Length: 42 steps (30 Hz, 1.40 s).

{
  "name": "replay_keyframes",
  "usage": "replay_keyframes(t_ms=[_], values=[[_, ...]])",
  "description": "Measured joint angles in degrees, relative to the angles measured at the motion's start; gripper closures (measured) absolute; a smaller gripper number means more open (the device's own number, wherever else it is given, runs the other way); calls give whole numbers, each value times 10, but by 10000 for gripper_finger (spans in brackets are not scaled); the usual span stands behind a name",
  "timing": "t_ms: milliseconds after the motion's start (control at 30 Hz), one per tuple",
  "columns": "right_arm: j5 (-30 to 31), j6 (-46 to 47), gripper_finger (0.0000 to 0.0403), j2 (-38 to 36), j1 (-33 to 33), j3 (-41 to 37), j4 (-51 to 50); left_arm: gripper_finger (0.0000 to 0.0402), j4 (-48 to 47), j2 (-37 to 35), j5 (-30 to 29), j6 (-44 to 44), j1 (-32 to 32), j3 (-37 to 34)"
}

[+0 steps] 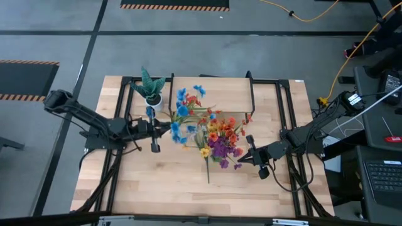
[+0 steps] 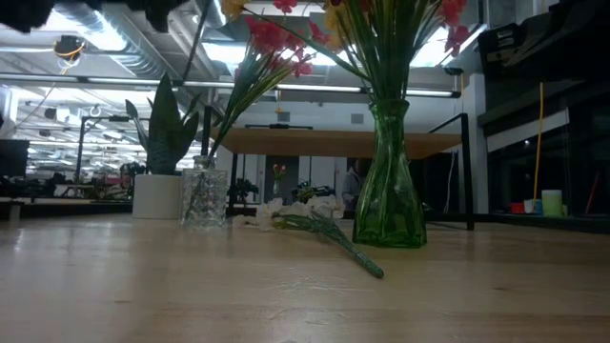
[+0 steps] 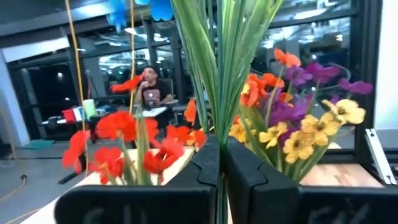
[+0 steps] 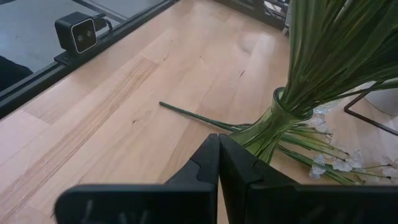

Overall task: Pick and place flowers into a vace then onto a shelf
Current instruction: Put the blue flowers into the transparent vase

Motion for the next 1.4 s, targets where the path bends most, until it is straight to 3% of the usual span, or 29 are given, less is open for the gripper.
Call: replay_keyframes(t_ms=[200, 433, 600, 800, 1000, 1200, 1267, 1400], values=[[0, 0, 393, 0, 0, 0, 2, 398, 147, 59, 24, 4, 12, -49], [0, 0, 393, 0, 0, 0, 3, 398, 241, 137, 13, 16, 12, -77], [2, -3, 393, 0, 0, 0, 5, 398, 254, 176, -40, 21, 12, -79], [2, -2, 393, 0, 0, 0, 5, 398, 271, 208, -36, 19, 43, -79], [2, 0, 393, 0, 0, 0, 8, 398, 335, 220, 26, 29, 83, -89], [2, 0, 393, 0, 0, 0, 9, 398, 457, 220, 64, -9, 94, -163], [2, -1, 393, 0, 0, 0, 9, 398, 459, 213, 94, -5, 94, -165], [2, -14, 393, 0, -1, 0, 18, 398, 457, 212, 96, 16, 94, -158]])
